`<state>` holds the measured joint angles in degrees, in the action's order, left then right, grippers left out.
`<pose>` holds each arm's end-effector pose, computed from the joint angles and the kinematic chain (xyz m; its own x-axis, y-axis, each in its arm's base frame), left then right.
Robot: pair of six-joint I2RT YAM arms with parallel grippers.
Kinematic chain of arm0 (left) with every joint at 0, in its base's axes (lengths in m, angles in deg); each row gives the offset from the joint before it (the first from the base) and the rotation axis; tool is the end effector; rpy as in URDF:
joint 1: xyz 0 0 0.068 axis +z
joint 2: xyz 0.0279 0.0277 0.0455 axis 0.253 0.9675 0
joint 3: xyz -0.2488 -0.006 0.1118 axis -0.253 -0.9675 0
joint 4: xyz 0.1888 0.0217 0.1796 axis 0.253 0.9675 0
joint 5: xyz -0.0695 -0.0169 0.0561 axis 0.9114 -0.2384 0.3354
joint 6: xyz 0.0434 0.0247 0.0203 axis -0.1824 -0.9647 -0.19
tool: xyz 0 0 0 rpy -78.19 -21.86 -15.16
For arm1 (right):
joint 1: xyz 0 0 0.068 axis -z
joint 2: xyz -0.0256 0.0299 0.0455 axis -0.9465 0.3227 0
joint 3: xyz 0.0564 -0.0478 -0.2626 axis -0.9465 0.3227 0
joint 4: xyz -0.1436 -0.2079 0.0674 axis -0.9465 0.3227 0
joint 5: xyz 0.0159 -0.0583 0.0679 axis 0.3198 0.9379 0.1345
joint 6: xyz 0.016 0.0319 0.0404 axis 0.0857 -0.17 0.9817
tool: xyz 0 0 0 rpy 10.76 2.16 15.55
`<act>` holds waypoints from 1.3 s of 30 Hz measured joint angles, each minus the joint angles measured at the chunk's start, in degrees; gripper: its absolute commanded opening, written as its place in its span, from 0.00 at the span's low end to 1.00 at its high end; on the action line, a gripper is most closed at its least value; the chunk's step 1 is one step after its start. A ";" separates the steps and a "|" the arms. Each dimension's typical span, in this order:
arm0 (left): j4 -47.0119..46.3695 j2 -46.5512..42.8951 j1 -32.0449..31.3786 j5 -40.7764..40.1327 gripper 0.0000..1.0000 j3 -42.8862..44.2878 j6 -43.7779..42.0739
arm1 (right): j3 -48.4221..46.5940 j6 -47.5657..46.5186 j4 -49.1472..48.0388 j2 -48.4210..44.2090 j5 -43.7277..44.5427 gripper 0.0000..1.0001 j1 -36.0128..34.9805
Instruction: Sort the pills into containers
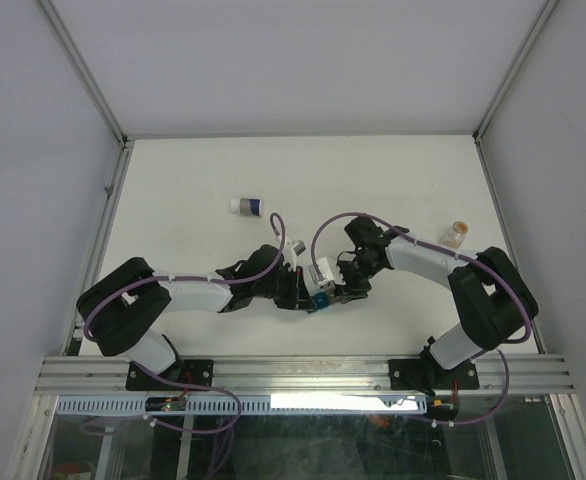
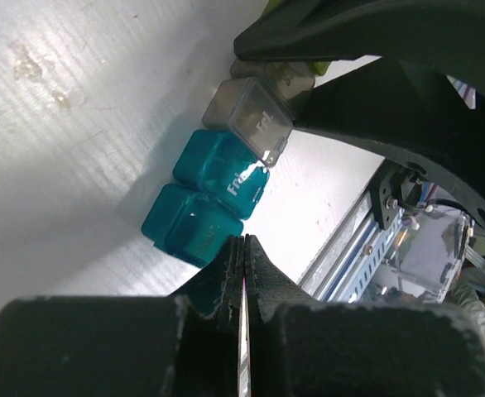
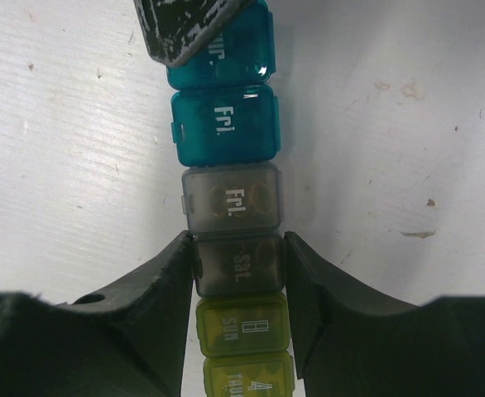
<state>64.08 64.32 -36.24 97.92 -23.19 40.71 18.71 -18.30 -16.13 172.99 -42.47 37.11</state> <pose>0.1700 -0.2280 0.1364 -0.9145 0.1057 -0.3906 0.3613 0.6477 -0.6708 0.2048 0.1630 0.1611 0.3257 -0.7374 -0.5918 -0.9291 -0.3655 -0.0560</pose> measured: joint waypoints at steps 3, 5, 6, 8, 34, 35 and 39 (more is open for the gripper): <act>2.80 -1.99 0.00 -1.62 0.14 0.02 -0.83 | -0.09 0.22 -0.04 0.11 -0.07 0.49 0.00; 5.44 -3.89 0.00 -3.13 0.29 0.13 -1.88 | -0.35 0.70 -0.04 0.35 -0.11 0.63 0.00; 6.36 -5.07 0.00 -3.74 0.33 0.15 -2.36 | -0.42 1.07 -0.28 0.55 -0.04 0.71 0.00; 8.44 -8.94 0.00 -5.90 0.45 0.35 -3.13 | -0.42 1.51 -0.37 1.16 -0.17 0.88 0.00; 16.09 -43.87 0.74 -21.70 0.99 24.96 -22.45 | -33.59 35.80 10.49 -34.23 4.50 0.99 8.74; 17.18 -43.63 0.74 -21.11 0.99 27.39 -22.93 | -35.43 39.06 10.14 -34.38 5.51 1.00 8.74; 20.41 -42.45 0.76 -19.78 0.99 35.26 -24.04 | -41.99 50.62 8.26 -34.64 11.39 1.00 9.53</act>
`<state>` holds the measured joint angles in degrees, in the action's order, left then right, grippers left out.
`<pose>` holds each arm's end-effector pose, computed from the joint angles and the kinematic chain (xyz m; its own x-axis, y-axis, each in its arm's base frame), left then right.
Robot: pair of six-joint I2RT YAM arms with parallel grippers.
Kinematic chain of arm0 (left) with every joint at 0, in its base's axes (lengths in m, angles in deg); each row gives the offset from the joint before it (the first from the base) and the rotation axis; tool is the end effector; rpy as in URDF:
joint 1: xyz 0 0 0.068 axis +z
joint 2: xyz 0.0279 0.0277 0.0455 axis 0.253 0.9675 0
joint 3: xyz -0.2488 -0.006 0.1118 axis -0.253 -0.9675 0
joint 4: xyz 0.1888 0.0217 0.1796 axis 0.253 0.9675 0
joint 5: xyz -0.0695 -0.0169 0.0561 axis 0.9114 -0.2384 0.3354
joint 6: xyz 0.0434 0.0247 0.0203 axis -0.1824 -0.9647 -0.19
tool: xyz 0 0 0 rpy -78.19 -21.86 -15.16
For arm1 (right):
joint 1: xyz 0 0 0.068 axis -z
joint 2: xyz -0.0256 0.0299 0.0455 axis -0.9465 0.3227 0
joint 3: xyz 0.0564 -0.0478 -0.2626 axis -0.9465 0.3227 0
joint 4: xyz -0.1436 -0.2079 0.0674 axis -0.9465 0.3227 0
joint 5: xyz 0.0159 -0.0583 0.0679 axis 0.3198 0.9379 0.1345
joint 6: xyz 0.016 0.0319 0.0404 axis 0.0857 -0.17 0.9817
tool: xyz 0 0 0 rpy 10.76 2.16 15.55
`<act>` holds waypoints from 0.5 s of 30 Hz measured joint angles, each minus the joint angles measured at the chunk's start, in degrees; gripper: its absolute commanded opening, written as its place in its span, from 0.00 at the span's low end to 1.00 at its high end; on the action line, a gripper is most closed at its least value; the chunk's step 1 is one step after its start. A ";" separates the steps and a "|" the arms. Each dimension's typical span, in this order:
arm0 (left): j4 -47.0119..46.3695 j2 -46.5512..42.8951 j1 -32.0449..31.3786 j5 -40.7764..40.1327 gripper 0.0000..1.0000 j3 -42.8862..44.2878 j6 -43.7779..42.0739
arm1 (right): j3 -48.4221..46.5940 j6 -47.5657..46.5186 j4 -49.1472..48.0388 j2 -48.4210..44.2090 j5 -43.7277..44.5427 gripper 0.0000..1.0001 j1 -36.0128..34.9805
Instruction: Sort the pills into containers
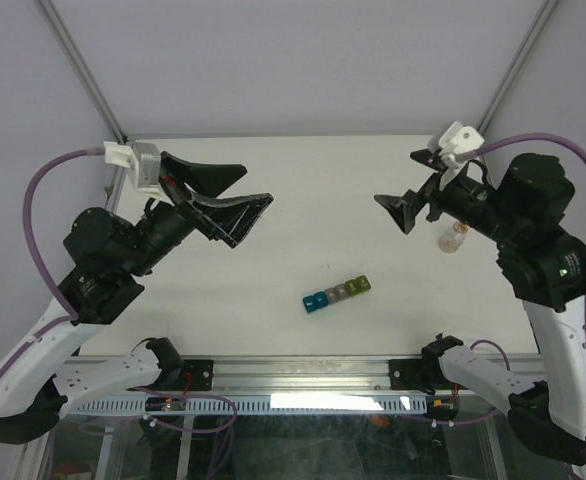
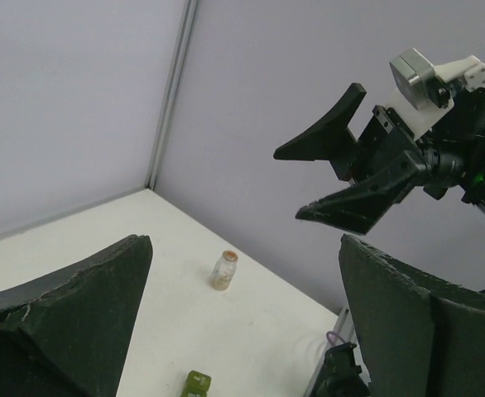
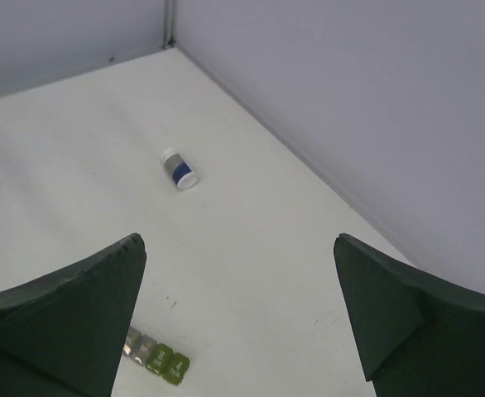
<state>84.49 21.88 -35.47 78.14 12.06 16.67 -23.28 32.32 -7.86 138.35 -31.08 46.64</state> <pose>0.0966 -0.1155 0.4820 -0.0890 -0.4009 -0.9118 0.7783 0.5432 -0.3148 0.1170 0.0689 0.5018 0.1629 -0.3370 -0.9273 -0.7331 0.5876 -0.3423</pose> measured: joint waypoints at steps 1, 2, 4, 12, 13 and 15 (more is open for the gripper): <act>0.52 0.35 -0.02 0.59 0.99 1.92 -0.31 | -1.84 2.12 -0.07 0.13 1.18 1.00 0.59; 1.16 0.68 -0.02 0.98 0.99 3.45 -0.50 | -3.89 4.48 -0.35 0.20 2.51 1.00 1.22; 2.05 0.87 -0.02 1.84 0.99 5.40 -0.87 | -6.60 8.46 -1.14 0.20 4.76 0.99 1.92; 5.07 1.27 -0.02 2.16 0.99 7.13 -2.40 | -11.76 20.04 -3.21 -0.59 11.74 1.00 2.32; 5.46 1.40 -0.02 2.19 0.99 7.13 -2.54 | -11.82 20.46 -3.23 -0.59 12.00 1.00 2.32; 5.97 1.64 -0.02 2.27 0.99 7.13 -2.75 | -11.82 20.94 -3.13 -0.52 12.35 1.00 2.32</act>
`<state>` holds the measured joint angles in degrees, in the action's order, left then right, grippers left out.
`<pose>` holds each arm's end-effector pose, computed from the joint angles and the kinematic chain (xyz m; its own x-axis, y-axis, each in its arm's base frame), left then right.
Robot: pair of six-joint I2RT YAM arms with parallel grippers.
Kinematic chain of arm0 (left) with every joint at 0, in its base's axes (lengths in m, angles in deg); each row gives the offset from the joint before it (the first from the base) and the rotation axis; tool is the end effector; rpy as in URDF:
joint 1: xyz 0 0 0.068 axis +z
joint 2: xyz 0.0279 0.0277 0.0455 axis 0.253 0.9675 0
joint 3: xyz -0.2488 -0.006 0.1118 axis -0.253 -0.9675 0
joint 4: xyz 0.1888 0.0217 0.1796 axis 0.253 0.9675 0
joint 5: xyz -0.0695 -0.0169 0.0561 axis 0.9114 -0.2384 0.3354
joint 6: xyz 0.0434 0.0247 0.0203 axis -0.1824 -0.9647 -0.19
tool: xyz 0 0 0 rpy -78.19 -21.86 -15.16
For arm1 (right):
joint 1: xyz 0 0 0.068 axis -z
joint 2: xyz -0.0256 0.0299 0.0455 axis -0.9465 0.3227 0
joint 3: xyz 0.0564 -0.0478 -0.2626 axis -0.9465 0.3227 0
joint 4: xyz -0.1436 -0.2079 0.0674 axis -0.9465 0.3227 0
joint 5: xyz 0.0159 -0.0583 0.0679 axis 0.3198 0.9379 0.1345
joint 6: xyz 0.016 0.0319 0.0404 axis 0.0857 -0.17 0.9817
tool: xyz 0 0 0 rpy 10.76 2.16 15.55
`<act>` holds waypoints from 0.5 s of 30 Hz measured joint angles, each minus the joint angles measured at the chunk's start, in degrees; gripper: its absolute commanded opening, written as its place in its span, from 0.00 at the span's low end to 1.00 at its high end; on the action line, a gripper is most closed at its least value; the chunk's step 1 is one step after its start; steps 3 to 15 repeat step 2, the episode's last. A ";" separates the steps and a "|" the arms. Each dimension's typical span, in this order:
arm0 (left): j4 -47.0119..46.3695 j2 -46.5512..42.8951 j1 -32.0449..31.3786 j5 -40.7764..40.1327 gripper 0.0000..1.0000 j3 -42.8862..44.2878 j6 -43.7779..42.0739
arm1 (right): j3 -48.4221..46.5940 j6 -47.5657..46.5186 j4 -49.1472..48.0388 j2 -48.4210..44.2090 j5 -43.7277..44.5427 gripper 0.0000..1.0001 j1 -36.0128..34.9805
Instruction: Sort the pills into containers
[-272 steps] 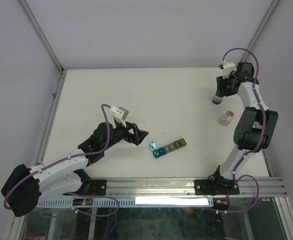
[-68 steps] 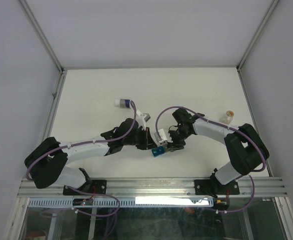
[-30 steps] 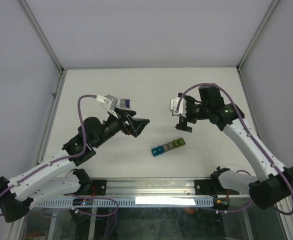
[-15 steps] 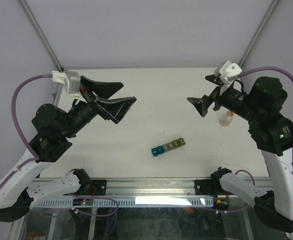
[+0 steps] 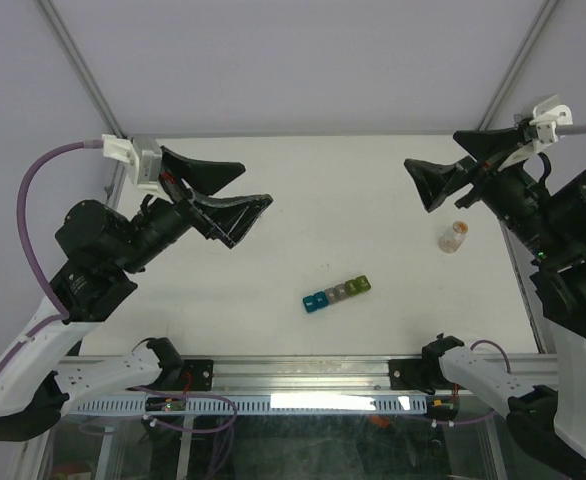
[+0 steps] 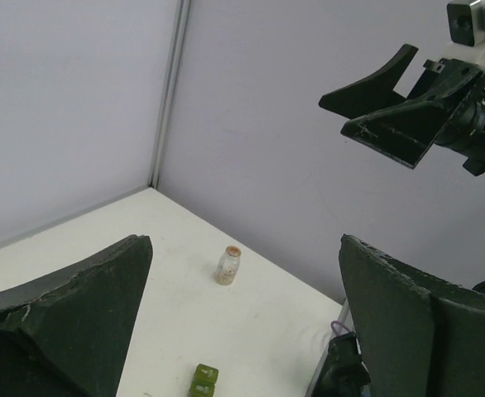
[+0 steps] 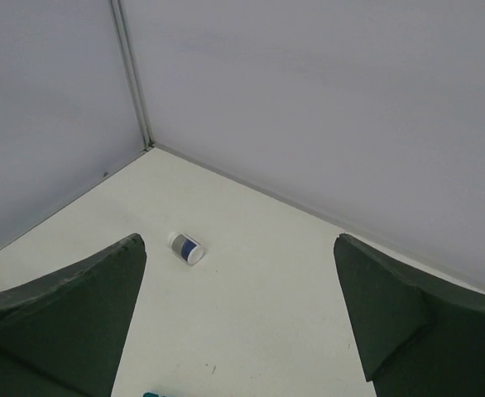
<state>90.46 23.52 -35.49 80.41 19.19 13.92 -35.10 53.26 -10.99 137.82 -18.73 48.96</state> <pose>0.0896 -0.1094 0.5052 -0.0634 -0.3600 -0.9308 0.8036 0.5347 -0.2616 0.0821 0.0408 0.5599 0.1261 -0.0058 -0.9920 -0.5396 0.8387 -0.0735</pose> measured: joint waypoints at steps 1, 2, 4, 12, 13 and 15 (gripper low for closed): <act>0.20 0.11 0.00 0.00 0.99 0.00 -0.13 | 0.02 0.00 0.02 0.07 0.13 1.00 0.00; 0.44 0.24 0.00 0.04 0.99 0.00 -0.26 | 0.02 0.02 0.02 0.11 0.24 1.00 0.00; 0.44 0.24 0.00 0.04 0.99 0.00 -0.26 | 0.02 0.02 0.02 0.11 0.24 1.00 0.00; 0.44 0.24 0.00 0.04 0.99 0.00 -0.26 | 0.02 0.02 0.02 0.11 0.24 1.00 0.00; 0.44 0.24 0.00 0.04 0.99 0.00 -0.26 | 0.02 0.02 0.02 0.11 0.24 1.00 0.00; 0.44 0.24 0.00 0.04 0.99 0.00 -0.26 | 0.02 0.02 0.02 0.11 0.24 1.00 0.00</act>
